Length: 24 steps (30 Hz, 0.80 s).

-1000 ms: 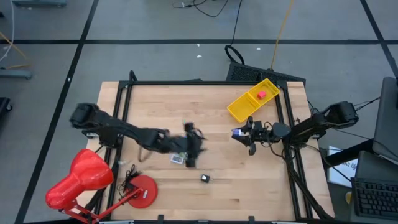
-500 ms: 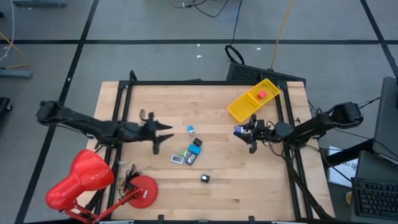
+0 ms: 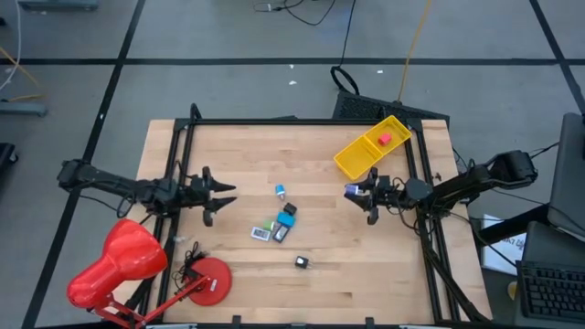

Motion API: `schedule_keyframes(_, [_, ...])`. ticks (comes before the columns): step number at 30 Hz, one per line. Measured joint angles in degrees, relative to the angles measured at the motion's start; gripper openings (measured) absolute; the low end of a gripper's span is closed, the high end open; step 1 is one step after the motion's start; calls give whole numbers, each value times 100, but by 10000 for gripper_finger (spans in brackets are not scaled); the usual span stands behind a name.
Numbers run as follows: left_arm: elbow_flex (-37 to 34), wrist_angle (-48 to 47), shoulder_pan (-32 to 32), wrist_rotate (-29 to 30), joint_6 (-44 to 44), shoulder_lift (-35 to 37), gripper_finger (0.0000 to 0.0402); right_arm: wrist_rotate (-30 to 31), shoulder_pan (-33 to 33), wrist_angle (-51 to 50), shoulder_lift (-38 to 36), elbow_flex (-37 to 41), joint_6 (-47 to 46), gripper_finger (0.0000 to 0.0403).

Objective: Pick & Place Office items
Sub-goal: Put the dark blue charger adapter into the top yellow basket

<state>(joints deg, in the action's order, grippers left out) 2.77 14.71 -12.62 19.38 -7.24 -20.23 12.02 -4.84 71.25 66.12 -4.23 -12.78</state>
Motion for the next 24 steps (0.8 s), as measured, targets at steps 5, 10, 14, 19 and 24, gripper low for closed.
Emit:
schedule_keyframes(5, [-138, -498, 0, -38, -55, 568, 187, 158, 13, -51, -33, 4, 58, 128])
schedule_keyframes(10, [-140, -864, 0, -38, -193, 993, 201, 144, 296, -860, -425, -196, 151, 128])
schedule_keyframes(14, [-138, -965, 0, -40, -192, 1068, 210, 119, 575, -2727, -921, -805, 269, 128])
schedule_keyframes(19, [-138, -1213, 0, -41, -174, 1042, 213, 161, 1093, -4221, -1344, -1554, 719, 128])
schedule_keyframes(24, [-129, -1306, 0, -49, -497, 1038, 216, 180, 2090, -5201, -1715, -2002, 916, 128])
